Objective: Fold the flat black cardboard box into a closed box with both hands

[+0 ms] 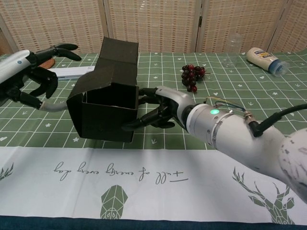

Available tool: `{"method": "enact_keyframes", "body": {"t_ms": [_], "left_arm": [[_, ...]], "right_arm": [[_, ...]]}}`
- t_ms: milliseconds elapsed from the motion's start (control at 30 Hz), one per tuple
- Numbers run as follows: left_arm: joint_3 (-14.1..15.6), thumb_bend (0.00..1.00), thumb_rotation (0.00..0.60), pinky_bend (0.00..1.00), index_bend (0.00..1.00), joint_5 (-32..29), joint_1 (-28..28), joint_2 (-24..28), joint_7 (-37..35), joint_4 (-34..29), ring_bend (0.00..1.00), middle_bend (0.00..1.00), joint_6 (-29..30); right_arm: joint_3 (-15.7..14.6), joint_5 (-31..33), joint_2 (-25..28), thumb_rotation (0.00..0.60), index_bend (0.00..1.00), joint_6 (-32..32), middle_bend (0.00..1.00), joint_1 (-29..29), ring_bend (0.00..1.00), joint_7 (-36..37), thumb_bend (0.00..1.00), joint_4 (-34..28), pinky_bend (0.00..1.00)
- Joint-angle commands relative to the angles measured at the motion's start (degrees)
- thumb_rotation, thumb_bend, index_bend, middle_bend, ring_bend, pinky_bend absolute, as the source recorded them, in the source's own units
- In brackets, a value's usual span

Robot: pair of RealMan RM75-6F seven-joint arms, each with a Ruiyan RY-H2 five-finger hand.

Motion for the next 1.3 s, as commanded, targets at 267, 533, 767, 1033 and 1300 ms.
{"method": "enact_keyframes", "body": {"t_ms": [267,533,767,1033,1300], "left_arm": [[3.0,0.14,0.6,0.89,0.29,2.4,-1.2,-9.1,-4.5,16.6,0.71,0.14,2.8],[5.1,0.14,0.6,0.88,0.37,4.1,-1.3,-12.6,-6.0,25.3,0.69,0.22,6.2],[6.8,0.14,0.6,0.88,0.43,5.5,-2.1,-14.1,-5.3,29.8,0.77,0.27,8.1],[8.5,0.14,0.6,0.88,0.48,6.2,-2.8,-14.2,-3.9,31.8,0.78,0.33,8.1],[10.3,0.14,0.6,0.88,0.51,7.4,-4.0,-14.6,-1.8,34.1,0.78,0.35,8.4]], "right_arm": [[-1.1,0.3,-3.0,0.6,0.27,0.6,0.4,1.1,0.83,-4.2,0.29,4.3,1.0],[-1.5,0.0,-3.9,0.6,0.27,1.0,0.4,0.8,0.83,-6.1,0.29,5.0,1.0],[-1.9,-1.0,-4.6,0.6,0.27,2.3,0.4,0.2,0.83,-7.5,0.29,5.1,1.0],[-2.5,-1.9,-5.0,0.6,0.27,2.6,0.4,-0.6,0.83,-8.4,0.29,5.4,1.0],[-2.6,-2.3,-5.0,0.6,0.27,2.0,0.4,-1.2,0.83,-8.9,0.29,5.6,1.0]]}}
